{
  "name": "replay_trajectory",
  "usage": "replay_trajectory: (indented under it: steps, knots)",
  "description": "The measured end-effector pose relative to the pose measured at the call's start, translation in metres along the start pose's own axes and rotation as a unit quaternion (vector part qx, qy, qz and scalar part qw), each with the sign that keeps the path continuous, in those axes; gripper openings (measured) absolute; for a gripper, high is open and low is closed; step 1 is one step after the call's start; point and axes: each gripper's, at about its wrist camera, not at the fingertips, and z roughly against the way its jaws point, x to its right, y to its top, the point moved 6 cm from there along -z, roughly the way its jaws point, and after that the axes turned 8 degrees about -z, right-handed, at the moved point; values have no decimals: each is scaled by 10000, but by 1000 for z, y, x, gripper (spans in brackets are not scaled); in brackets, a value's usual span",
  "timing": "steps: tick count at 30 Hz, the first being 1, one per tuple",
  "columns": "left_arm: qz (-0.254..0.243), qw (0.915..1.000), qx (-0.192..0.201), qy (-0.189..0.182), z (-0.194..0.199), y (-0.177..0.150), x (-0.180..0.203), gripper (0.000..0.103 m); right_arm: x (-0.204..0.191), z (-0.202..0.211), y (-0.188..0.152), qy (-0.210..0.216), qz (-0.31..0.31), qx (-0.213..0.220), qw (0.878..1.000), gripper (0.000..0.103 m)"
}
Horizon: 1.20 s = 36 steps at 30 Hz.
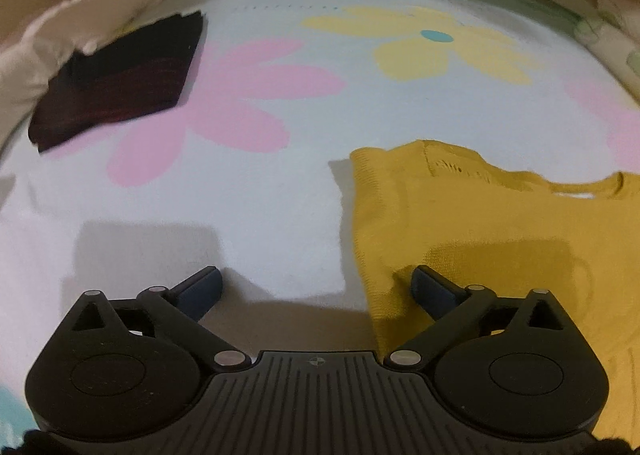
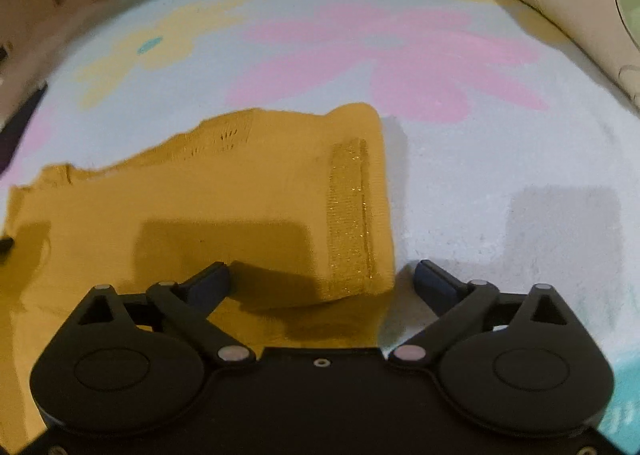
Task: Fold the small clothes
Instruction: 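Move the open right tool along the folded side to smooth it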
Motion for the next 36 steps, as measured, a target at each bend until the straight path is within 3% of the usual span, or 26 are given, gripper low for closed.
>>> replay_trajectory:
  steps: [5, 12, 20, 23, 30, 36]
  knots:
    - [22, 9999, 85, -63, 2, -5, -1, 103, 5, 3, -3, 147, 41, -16, 9999, 102]
    - [-12, 9998, -165, -132, 15, -18, 0, 102, 25, 17, -11, 206, 72, -117, 9997, 102]
    - [-26, 9978, -578, -316, 42, -51, 0, 102, 42, 27, -33, -321, 689, -368, 9964, 102]
    - [-233, 9963, -764, -302, 54, -68, 4, 102, 48, 36, -41, -368, 632, -493, 9961, 102]
    - [94, 9943, -779, -717, 86, -95, 9, 102, 56, 74, -48, 99, -20, -272, 9996, 102]
    - [130, 9927, -634, -1021, 116, -119, 28, 102, 39, 97, -73, 683, -250, -403, 9965, 102]
